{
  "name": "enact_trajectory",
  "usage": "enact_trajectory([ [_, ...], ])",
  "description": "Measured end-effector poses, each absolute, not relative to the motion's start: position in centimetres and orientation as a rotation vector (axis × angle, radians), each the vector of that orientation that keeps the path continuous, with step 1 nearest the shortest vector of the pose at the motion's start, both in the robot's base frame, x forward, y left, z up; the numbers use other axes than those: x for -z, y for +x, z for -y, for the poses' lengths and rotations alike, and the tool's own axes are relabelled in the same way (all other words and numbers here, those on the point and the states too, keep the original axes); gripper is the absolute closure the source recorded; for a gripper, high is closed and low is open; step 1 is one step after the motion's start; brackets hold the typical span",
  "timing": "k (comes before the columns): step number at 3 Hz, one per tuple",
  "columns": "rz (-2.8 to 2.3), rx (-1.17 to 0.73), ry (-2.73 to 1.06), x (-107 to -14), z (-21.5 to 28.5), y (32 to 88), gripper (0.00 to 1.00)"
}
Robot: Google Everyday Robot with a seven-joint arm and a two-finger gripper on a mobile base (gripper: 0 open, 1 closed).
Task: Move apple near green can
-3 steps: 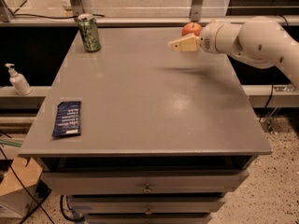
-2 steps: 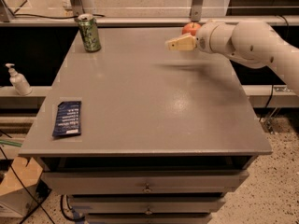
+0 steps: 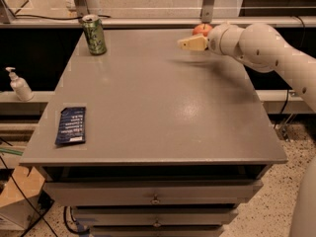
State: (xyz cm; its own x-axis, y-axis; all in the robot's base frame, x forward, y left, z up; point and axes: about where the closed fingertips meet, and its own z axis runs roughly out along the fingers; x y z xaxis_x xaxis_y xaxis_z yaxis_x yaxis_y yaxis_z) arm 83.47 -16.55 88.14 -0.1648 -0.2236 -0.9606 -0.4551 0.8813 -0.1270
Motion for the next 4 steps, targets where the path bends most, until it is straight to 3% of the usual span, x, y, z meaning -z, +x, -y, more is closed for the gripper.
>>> enact_trajectory([
  [1, -1.742, -0.215, -0.46, -88.0, 17.8, 85.0, 0.0],
  [2, -1.743, -0.227, -0.419, -87.6, 18.6, 86.1, 0.17],
  [4, -1.768, -0.262, -0.39, -86.1, 19.0, 87.3, 0.63],
])
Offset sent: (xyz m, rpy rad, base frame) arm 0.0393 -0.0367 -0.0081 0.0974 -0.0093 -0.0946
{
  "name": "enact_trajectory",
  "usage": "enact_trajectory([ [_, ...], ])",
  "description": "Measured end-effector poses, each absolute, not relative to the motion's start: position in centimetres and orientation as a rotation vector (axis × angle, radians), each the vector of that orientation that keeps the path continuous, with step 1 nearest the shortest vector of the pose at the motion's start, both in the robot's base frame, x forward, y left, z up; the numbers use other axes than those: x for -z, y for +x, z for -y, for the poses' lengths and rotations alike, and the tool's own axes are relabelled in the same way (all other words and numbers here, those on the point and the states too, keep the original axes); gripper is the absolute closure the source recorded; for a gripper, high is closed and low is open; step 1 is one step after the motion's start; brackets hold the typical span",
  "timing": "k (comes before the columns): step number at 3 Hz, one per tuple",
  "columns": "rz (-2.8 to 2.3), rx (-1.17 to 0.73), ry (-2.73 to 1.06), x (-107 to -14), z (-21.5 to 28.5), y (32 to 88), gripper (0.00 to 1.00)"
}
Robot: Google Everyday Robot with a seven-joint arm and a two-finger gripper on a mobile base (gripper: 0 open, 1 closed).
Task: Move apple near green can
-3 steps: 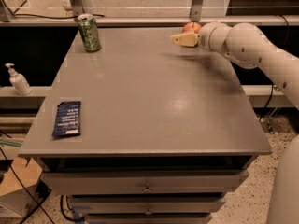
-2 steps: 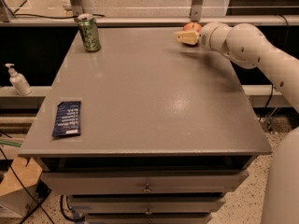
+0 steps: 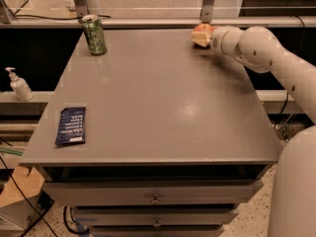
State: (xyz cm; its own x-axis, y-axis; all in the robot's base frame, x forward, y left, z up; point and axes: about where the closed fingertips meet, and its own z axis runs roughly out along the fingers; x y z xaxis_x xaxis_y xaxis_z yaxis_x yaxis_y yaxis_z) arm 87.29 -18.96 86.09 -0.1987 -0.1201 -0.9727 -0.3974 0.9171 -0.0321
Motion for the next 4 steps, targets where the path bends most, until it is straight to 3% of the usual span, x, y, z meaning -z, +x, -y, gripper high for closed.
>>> enact_trajectory([
  [1, -1.771, -0.269, -0.396, -86.0, 18.6, 87.2, 0.87],
  [2, -1.73, -0.296, -0.498, -88.1, 16.0, 86.1, 1.0],
  [4, -1.61, -0.363, -0.663, -92.4, 10.6, 83.6, 1.0],
])
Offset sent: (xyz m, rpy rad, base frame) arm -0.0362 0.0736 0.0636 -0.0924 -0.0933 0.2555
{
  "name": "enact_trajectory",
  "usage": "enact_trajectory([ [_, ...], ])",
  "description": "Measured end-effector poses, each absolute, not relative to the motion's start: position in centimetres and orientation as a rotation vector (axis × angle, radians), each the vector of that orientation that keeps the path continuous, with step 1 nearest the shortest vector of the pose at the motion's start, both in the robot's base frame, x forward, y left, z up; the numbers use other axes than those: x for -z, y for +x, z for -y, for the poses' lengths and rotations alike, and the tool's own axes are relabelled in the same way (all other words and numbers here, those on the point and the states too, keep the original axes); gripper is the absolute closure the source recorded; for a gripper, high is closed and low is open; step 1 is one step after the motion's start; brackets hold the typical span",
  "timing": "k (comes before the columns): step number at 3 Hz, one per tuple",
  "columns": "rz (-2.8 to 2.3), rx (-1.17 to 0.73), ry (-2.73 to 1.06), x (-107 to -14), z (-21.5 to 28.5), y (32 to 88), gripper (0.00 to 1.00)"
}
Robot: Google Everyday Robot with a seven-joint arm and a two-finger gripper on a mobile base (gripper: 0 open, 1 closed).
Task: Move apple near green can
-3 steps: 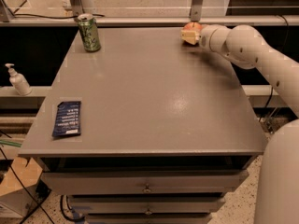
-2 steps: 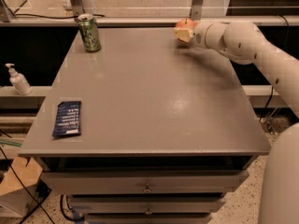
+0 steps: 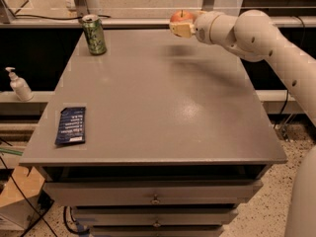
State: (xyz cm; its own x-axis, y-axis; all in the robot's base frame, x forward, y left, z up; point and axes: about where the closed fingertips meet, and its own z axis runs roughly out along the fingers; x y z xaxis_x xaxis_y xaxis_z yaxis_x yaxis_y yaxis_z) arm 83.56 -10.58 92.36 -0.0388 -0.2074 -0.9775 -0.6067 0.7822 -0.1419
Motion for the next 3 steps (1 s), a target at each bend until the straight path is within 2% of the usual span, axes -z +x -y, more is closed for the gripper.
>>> enact_trajectory([
  [1, -1.609, -0.372, -0.717, -92.2, 9.3, 83.2, 1.0],
  [3, -1.55, -0.579, -0.875, -91.3, 1.5, 80.2, 1.0],
])
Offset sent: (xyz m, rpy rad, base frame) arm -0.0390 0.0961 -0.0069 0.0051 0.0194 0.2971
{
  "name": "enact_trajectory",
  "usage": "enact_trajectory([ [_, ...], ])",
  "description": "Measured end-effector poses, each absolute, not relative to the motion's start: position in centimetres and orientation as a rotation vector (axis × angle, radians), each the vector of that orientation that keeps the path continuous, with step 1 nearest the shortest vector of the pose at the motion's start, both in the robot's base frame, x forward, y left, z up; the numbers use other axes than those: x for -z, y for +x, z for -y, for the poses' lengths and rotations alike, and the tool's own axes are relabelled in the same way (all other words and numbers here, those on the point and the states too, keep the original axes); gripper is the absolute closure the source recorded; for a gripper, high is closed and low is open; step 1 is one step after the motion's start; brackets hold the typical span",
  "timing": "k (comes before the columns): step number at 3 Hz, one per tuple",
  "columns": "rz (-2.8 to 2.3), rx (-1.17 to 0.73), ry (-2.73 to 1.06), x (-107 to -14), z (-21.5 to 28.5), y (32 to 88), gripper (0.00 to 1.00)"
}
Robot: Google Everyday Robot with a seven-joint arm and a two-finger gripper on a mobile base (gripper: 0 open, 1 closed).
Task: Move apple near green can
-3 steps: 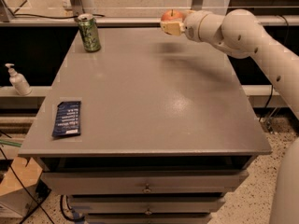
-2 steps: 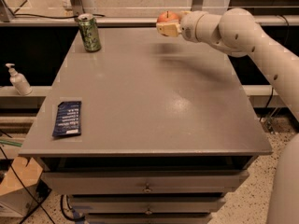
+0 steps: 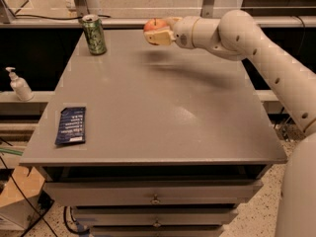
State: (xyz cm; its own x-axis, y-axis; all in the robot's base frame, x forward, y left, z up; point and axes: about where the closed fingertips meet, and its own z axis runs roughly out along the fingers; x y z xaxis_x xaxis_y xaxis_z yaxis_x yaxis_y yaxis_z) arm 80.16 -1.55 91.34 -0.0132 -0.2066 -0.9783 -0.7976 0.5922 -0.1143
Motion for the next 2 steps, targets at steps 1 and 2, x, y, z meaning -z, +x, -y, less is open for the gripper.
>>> enact_trajectory([
  [1, -1.525, -0.692, -0.938, -90.4, -2.6, 78.9, 0.83],
  [2, -1.524, -0.753, -0.998, -88.9, -6.2, 77.8, 0.59],
])
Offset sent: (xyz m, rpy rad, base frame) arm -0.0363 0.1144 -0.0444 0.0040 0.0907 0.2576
